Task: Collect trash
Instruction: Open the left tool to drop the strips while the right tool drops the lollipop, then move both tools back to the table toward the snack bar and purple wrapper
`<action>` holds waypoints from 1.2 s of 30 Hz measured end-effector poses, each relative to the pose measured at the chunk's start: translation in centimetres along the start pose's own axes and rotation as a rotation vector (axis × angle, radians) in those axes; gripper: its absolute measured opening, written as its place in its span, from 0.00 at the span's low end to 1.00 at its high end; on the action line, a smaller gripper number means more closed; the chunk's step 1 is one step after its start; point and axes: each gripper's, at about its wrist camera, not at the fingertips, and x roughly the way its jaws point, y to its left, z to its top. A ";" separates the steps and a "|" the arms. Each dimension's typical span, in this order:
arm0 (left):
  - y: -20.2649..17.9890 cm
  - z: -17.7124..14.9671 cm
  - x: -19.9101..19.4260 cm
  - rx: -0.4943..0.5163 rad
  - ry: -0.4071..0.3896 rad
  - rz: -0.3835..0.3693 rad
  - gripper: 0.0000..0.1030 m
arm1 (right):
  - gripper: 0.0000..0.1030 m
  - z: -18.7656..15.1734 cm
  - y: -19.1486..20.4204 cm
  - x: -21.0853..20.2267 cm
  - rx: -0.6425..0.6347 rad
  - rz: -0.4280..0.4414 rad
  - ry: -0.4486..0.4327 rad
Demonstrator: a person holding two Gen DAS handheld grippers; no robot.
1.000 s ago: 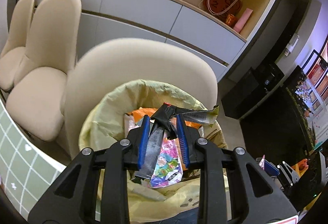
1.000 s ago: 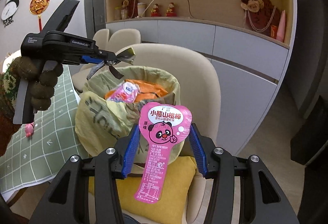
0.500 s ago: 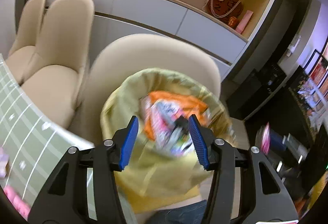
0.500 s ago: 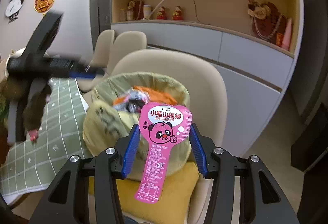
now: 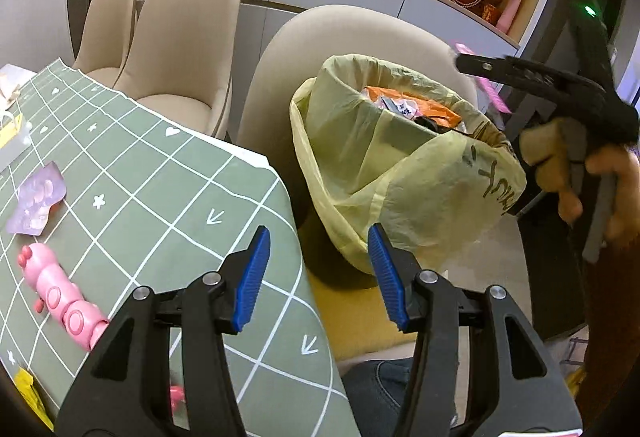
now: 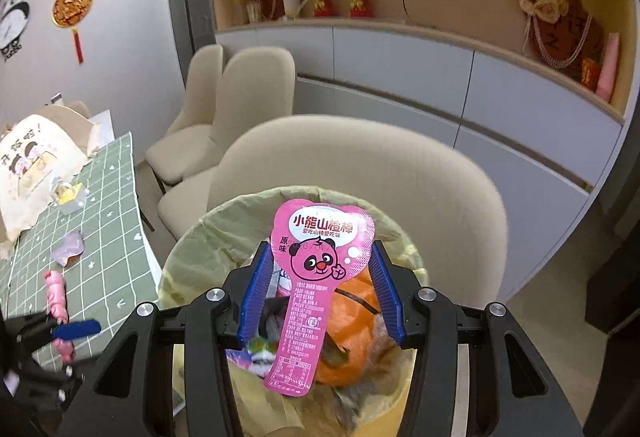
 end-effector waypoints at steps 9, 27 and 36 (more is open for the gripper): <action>0.8 -0.2 -0.2 -0.019 0.019 -0.018 0.47 | 0.46 -0.3 1.1 1.4 -0.021 -0.002 0.048; 1.1 -0.7 -3.0 -0.046 -0.010 -0.014 0.48 | 0.46 -1.4 0.9 3.5 0.081 0.115 0.313; 2.5 -1.8 -5.8 -0.079 -0.027 -0.003 0.48 | 0.46 -2.3 1.9 -2.0 0.047 0.068 0.081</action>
